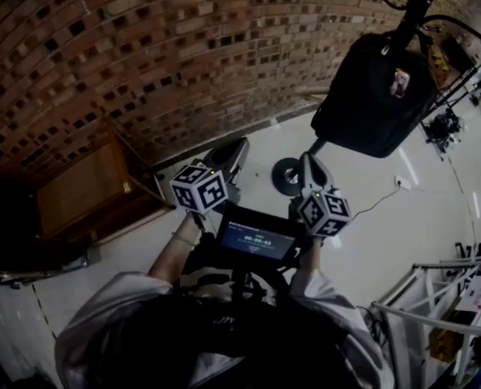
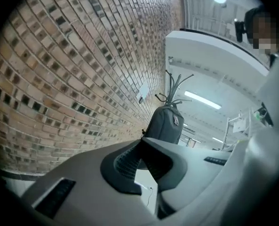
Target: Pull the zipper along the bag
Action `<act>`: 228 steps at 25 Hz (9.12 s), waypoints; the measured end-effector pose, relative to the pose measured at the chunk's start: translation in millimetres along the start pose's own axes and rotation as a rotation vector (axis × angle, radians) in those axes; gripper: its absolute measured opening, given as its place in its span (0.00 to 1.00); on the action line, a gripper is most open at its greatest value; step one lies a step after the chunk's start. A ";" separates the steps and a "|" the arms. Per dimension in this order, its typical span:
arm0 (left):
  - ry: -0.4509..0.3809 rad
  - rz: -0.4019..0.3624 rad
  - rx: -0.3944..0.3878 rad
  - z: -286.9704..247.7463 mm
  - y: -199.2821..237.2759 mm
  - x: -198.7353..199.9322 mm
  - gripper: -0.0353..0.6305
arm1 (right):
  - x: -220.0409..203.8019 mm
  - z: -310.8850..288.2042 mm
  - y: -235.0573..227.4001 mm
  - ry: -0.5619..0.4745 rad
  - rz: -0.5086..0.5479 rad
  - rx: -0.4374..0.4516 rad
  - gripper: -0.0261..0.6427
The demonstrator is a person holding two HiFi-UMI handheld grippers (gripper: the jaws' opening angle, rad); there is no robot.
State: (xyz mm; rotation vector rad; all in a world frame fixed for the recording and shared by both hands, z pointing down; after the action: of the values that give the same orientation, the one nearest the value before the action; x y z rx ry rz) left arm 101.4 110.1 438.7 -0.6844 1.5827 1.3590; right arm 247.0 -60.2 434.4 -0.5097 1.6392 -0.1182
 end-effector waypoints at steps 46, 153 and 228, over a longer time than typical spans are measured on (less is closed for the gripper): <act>0.373 0.681 -0.845 -314.1 26.5 2.3 0.20 | 92.0 -56.9 -88.7 -0.245 0.001 -0.550 0.03; 0.460 0.794 -1.264 -376.7 25.0 45.4 0.08 | 273.2 -122.8 -22.6 -0.011 0.887 -1.012 0.12; 0.455 0.818 -1.185 -369.8 25.2 50.2 0.08 | 302.8 -145.8 -18.0 -0.229 0.644 -1.000 0.07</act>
State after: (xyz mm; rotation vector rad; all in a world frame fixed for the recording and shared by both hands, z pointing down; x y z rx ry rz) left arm -45.0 -231.6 397.1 -1.1274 1.2867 2.9982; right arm 96.2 -226.8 183.9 -0.6657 1.4743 1.2395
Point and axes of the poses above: the fingertips, and each gripper's own axes: z backward along the fingers, y to its left, x out of its top, the point moved 7 cm from there along z, backward along the fingers, and after that the axes turned 5 degrees about -z, right-handed, at the moved point
